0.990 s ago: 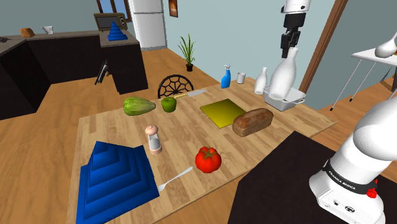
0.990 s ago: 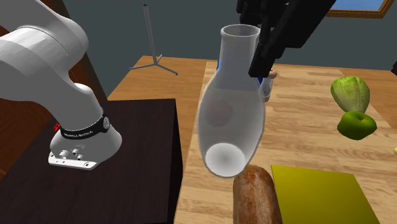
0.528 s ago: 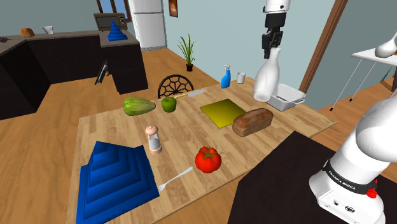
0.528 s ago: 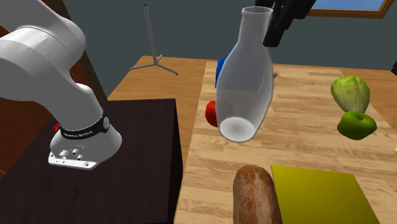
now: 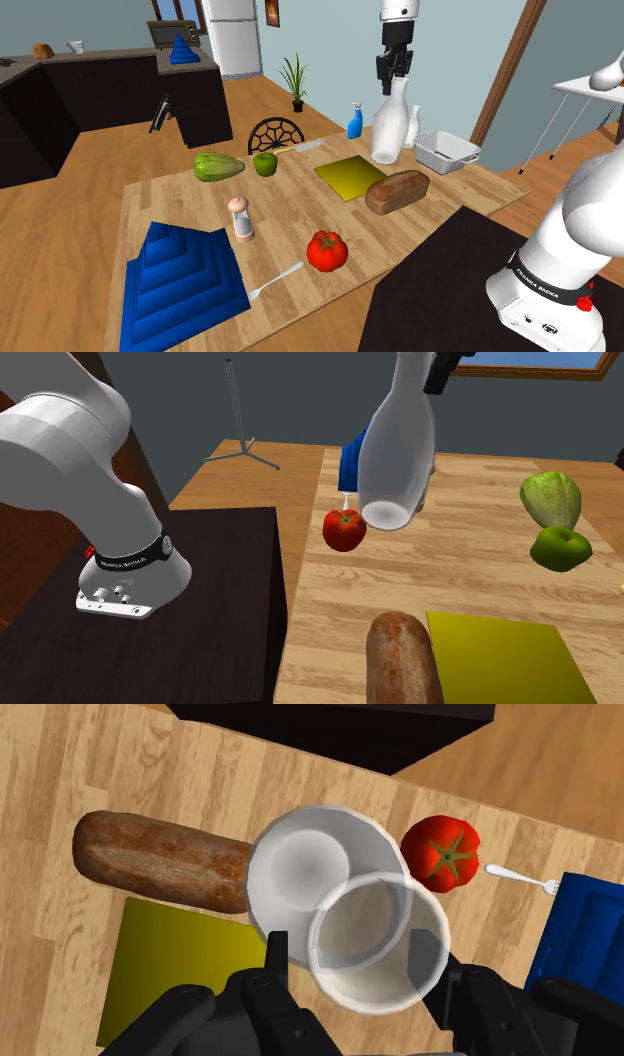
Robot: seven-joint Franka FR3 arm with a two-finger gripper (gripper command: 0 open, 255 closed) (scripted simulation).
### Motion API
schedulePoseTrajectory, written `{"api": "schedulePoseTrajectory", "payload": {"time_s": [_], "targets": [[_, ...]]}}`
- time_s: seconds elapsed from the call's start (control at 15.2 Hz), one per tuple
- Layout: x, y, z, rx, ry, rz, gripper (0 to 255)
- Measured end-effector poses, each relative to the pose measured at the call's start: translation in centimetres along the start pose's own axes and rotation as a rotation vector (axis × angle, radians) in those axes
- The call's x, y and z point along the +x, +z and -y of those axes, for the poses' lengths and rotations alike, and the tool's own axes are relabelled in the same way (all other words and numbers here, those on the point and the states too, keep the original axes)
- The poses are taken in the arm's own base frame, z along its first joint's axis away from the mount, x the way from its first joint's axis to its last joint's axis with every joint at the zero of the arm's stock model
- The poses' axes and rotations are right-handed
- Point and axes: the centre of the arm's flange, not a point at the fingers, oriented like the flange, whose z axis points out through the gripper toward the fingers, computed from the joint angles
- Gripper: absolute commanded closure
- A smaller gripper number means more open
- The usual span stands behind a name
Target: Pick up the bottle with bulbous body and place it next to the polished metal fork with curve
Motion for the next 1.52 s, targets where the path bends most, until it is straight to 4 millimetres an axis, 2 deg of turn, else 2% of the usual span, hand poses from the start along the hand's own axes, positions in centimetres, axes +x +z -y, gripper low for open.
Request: {"api": "schedulePoseTrajectory", "payload": {"time_s": [0.53, 0.86, 1.32, 1.52], "targets": [[5.7, -1.0, 9.2, 0.0, 0.0, 0.0, 255], [9.0, -0.8, 14.9, 0.0, 0.0, 0.0, 255], [13.2, -1.5, 23.1, 0.0, 0.0, 0.0, 255], [15.7, -1.8, 26.4, 0.001, -0.001, -0.001, 255]]}}
